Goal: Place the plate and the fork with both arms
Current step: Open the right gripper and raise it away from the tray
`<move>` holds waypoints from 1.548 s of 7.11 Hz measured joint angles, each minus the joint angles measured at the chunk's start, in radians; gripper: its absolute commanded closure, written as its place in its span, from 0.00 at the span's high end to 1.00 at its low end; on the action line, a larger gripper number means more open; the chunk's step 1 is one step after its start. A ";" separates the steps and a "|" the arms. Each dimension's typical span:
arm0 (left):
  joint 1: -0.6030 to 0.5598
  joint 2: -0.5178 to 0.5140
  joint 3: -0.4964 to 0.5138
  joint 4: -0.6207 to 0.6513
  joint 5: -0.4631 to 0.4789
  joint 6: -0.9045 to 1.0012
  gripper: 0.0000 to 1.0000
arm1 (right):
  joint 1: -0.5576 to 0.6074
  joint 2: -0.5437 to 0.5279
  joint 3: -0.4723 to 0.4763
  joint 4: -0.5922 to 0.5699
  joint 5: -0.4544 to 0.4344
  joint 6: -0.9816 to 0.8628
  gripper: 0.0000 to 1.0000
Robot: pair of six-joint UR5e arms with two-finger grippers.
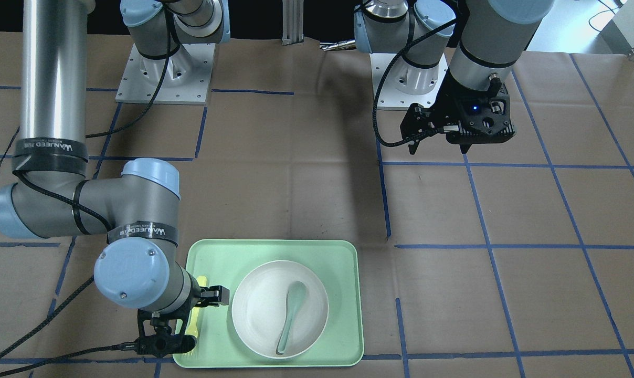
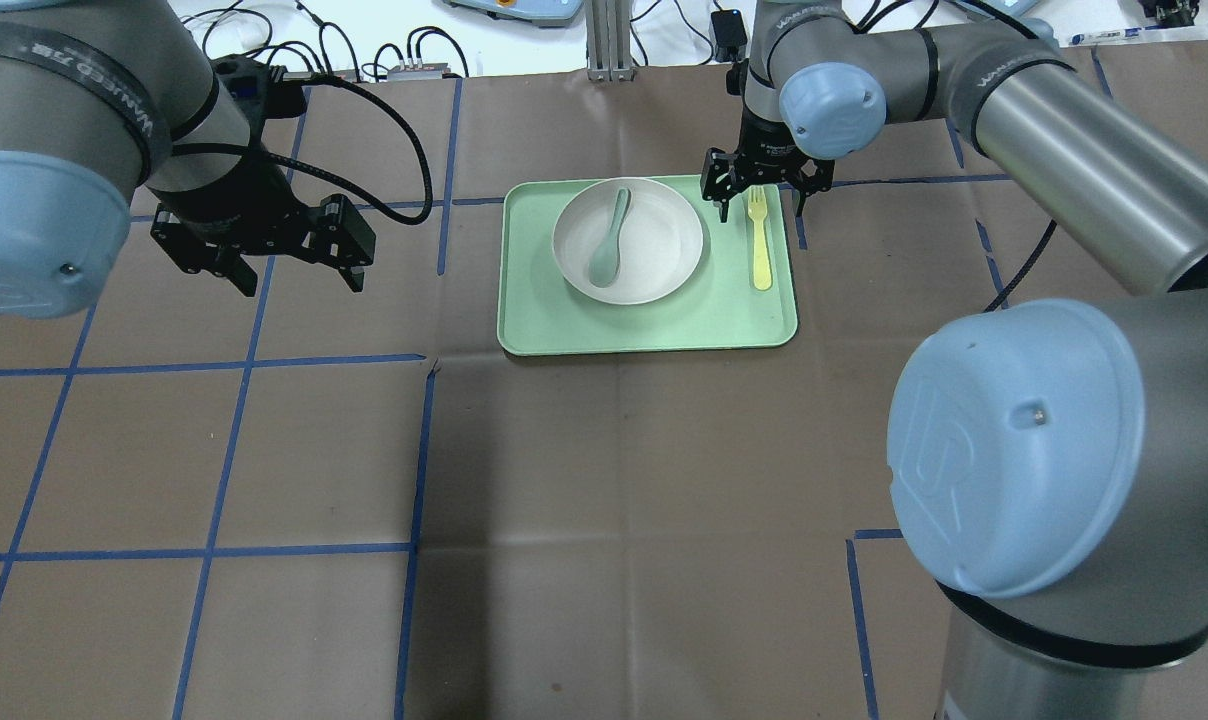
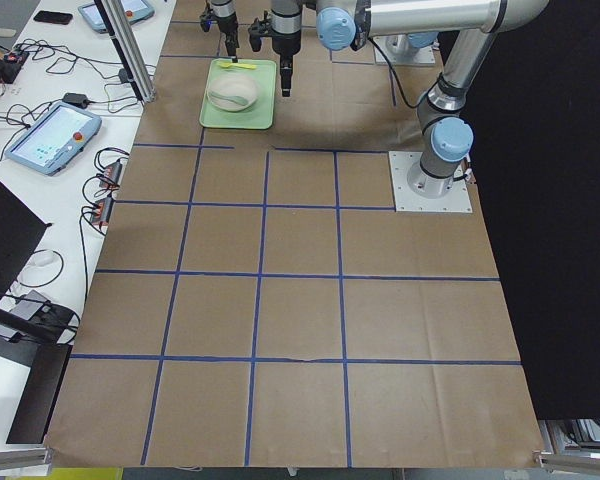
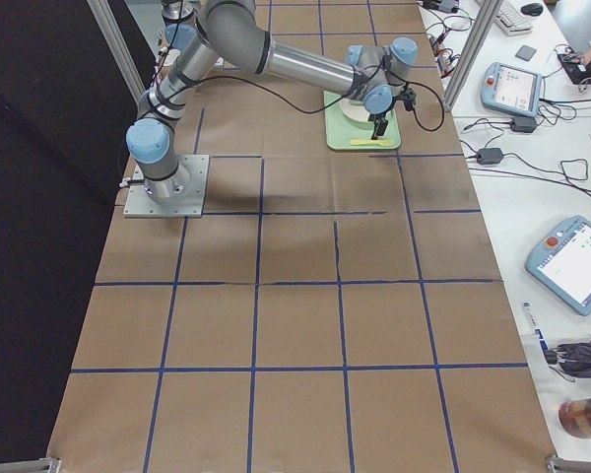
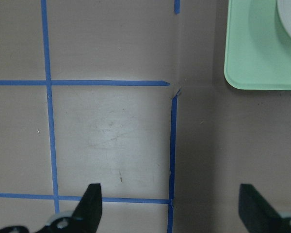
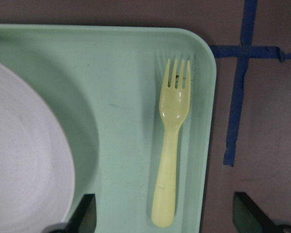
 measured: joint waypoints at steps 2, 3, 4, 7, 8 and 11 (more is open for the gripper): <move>-0.001 0.000 0.000 0.000 0.000 0.000 1.00 | -0.021 -0.127 0.021 0.096 -0.010 -0.082 1.00; -0.001 0.000 0.000 0.000 -0.001 0.000 1.00 | -0.035 -0.191 0.032 0.148 -0.012 -0.110 1.00; 0.000 0.000 0.000 0.000 -0.001 0.000 1.00 | -0.049 -0.251 0.051 0.183 -0.012 -0.137 1.00; 0.000 0.000 0.000 0.000 -0.001 0.000 1.00 | -0.065 -0.480 0.213 0.208 -0.012 -0.156 1.00; 0.000 0.000 0.000 0.000 -0.001 -0.001 1.00 | -0.065 -0.552 0.283 0.208 -0.011 -0.156 1.00; 0.000 0.000 0.001 0.000 -0.001 0.000 1.00 | -0.074 -0.646 0.370 0.227 -0.006 -0.152 1.00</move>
